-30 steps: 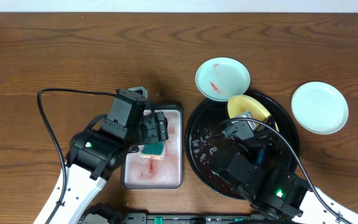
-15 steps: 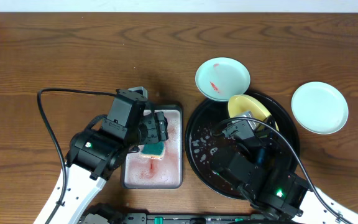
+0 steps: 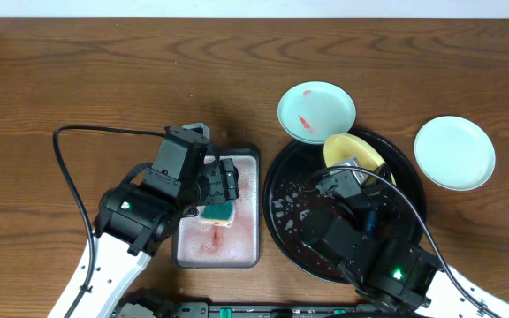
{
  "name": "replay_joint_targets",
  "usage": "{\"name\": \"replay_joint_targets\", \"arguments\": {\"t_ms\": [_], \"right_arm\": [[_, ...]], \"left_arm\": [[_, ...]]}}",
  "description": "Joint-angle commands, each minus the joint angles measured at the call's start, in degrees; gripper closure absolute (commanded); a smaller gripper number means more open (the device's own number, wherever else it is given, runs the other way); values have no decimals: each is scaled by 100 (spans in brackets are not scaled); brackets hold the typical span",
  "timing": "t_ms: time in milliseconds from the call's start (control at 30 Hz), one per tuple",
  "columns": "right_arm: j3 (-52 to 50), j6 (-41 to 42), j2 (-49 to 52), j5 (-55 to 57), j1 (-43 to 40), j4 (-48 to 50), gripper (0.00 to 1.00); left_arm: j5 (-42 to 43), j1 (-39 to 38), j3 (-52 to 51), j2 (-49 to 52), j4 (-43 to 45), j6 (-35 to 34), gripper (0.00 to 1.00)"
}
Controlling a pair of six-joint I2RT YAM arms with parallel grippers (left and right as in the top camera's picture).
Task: Clean dirty plates on tray and stack at the side
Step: 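Tilt the yellow plate up and grasp its rim with the right gripper, then carry the yellow plate right and stack it on the green plate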
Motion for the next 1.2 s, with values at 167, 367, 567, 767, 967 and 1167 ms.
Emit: {"name": "replay_joint_targets", "arguments": {"t_ms": [167,367,567,767,967,1167], "right_arm": [[133,-39,-2,232,-90,15,99],[133,61,0,201,-214,46,99],[131,756,4,-968,-1086,39,99],[133,866,4,-4413,-3595,129,99],[131,863,94,-6767,-6402,525,99],[131,1193,866,-7962,-8520,1285,99]], "left_arm": [[-9,33,24,0,-13,57,17],[-9,33,24,0,-13,57,17],[-9,33,24,0,-13,57,17],[-9,33,24,0,-13,57,17],[-9,33,24,0,-13,57,17],[-9,33,24,0,-13,57,17]]}}
